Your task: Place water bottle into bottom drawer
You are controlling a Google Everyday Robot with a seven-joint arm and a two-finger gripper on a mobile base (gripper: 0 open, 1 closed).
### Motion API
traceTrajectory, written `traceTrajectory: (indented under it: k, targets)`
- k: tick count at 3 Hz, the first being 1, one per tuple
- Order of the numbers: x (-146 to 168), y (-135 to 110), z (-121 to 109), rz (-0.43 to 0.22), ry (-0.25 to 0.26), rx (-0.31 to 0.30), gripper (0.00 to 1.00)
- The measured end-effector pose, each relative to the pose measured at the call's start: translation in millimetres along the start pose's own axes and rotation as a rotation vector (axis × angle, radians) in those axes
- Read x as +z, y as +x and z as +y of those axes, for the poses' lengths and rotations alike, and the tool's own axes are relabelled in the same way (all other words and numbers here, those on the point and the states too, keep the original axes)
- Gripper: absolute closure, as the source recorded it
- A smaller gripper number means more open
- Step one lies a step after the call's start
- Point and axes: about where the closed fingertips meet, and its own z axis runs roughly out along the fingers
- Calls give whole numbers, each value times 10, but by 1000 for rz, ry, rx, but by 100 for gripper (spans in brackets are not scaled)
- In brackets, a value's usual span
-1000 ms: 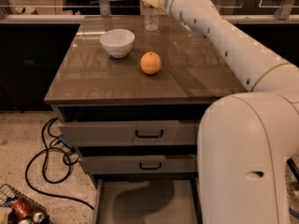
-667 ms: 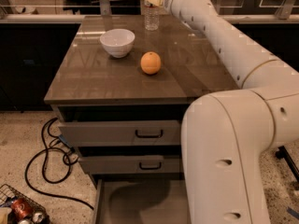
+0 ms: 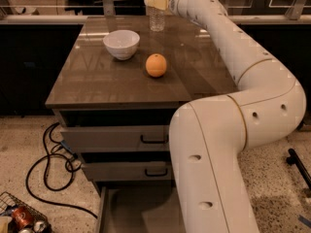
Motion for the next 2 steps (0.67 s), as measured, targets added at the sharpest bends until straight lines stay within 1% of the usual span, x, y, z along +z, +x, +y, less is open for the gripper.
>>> traceTrajectory:
  k: [1, 2]
  targets:
    - [131, 155, 98, 49, -43, -30, 0]
    - [132, 156, 99, 49, -44, -30, 0]
